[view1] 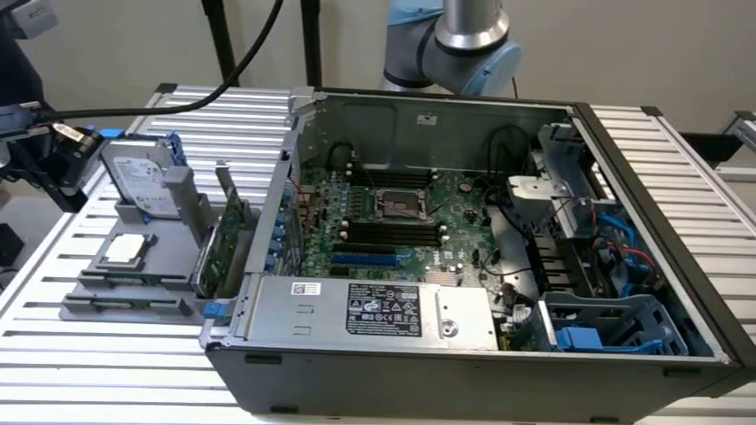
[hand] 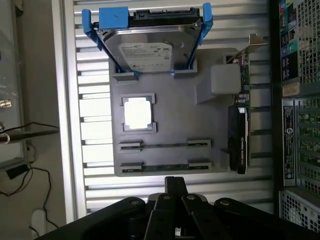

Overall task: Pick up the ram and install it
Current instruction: 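Reach for the ram, then pick up the ram and move it above insertion slot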

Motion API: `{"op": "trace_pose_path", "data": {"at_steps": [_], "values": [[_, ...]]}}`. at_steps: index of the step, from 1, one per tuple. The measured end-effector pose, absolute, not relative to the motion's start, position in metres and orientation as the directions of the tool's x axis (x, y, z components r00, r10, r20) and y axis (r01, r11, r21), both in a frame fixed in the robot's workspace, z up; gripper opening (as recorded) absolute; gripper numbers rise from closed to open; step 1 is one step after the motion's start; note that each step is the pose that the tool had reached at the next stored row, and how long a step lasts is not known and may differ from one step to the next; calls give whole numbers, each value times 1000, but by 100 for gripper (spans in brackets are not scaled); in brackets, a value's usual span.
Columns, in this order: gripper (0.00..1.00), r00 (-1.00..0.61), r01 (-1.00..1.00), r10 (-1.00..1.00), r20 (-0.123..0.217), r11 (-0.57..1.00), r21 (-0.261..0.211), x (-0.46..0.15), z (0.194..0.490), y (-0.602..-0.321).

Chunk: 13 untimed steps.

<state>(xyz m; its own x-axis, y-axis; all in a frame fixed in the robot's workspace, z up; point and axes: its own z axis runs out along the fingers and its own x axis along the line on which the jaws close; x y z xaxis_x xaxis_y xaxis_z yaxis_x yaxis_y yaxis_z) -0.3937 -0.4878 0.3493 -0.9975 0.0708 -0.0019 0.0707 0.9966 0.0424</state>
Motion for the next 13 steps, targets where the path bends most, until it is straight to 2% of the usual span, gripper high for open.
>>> {"op": "trace_pose_path", "data": {"at_steps": [13], "values": [[0,-997,71,71,-2,997,42,-394,349,-488]]}}
